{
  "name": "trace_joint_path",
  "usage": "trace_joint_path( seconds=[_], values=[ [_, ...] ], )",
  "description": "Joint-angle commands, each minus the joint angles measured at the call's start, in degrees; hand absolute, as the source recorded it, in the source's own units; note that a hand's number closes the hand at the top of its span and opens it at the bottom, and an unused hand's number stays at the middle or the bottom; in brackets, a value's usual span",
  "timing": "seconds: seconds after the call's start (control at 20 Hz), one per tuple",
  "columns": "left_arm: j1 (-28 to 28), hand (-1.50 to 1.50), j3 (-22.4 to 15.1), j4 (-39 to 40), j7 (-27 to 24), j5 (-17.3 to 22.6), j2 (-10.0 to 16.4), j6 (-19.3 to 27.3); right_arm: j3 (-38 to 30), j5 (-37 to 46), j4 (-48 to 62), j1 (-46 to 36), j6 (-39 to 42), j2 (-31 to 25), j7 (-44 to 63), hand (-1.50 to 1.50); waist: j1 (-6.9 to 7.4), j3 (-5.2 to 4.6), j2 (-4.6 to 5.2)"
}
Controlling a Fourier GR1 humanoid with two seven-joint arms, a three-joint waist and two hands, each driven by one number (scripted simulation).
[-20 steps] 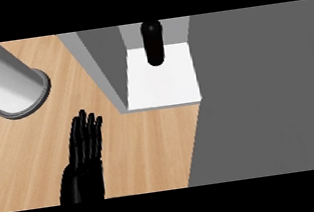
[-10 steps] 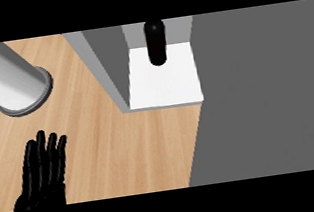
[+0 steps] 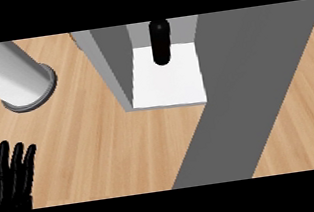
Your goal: Pick up the wine, place it into the cabinet and close the cabinet
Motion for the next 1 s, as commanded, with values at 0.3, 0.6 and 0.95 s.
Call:
trace_joint_path(
  seconds=[0.3,0.6,0.95],
  values=[
    [4.82,-1.5,8.86,-0.3,-1.65,5.75,5.12,-9.06,6.12,-1.64,11.8,-27.41,-20.04,4.52,3.88,1.5,1.13,0.03,0.61],
    [5.68,-1.5,14.73,-0.79,-0.22,11.23,8.31,-15.18,1.07,-8.56,25.14,-42.95,-29.66,4.58,2.01,1.5,2.07,0.13,0.75],
    [5.24,-1.5,20.18,1.98,1.27,15.46,10.1,-19.8,-5.64,-19.09,46.03,-62.65,-30.53,4.65,-3.54,1.5,2.04,0.21,1.13]
  ],
)
